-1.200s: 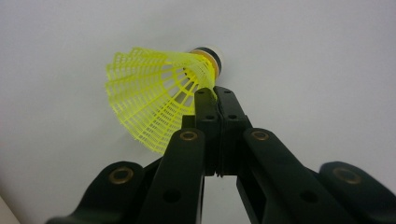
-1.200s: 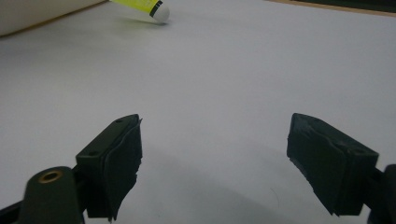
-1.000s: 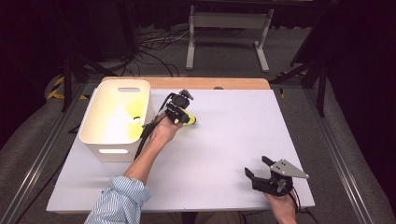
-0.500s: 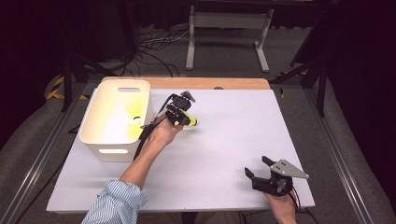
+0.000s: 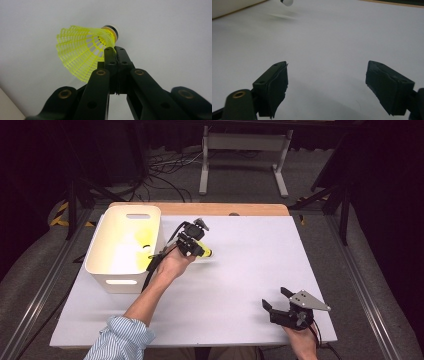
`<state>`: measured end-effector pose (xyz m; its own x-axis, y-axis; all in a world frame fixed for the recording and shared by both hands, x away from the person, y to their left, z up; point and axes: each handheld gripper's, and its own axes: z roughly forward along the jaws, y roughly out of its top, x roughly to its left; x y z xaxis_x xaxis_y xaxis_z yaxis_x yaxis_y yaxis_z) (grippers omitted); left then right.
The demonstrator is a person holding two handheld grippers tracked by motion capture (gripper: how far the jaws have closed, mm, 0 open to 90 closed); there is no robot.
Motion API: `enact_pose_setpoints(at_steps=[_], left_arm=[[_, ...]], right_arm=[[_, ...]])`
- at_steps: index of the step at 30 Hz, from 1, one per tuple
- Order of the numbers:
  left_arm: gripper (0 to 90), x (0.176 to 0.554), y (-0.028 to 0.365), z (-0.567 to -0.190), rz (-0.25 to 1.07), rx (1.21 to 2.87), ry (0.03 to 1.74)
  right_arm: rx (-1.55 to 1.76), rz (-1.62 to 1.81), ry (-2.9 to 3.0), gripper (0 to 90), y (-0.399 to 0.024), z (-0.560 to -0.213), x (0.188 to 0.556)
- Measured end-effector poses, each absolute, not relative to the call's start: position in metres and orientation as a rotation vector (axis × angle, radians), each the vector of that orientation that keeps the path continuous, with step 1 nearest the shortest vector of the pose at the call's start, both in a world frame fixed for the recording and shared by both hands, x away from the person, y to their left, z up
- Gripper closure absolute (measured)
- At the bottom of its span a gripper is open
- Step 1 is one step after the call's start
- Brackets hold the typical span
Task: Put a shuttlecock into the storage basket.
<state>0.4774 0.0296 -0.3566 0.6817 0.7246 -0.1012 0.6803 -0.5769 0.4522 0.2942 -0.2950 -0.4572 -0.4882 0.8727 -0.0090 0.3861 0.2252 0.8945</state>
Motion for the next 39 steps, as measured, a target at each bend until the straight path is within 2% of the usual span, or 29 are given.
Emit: enact_pose_setpoints(at_steps=[39], left_arm=[[89.7,0.456,0.038,-0.338,0.12,2.413,1.045]], right_arm=[[1.155,1.216,1.981,18.4,-0.295,-0.457,0.294]])
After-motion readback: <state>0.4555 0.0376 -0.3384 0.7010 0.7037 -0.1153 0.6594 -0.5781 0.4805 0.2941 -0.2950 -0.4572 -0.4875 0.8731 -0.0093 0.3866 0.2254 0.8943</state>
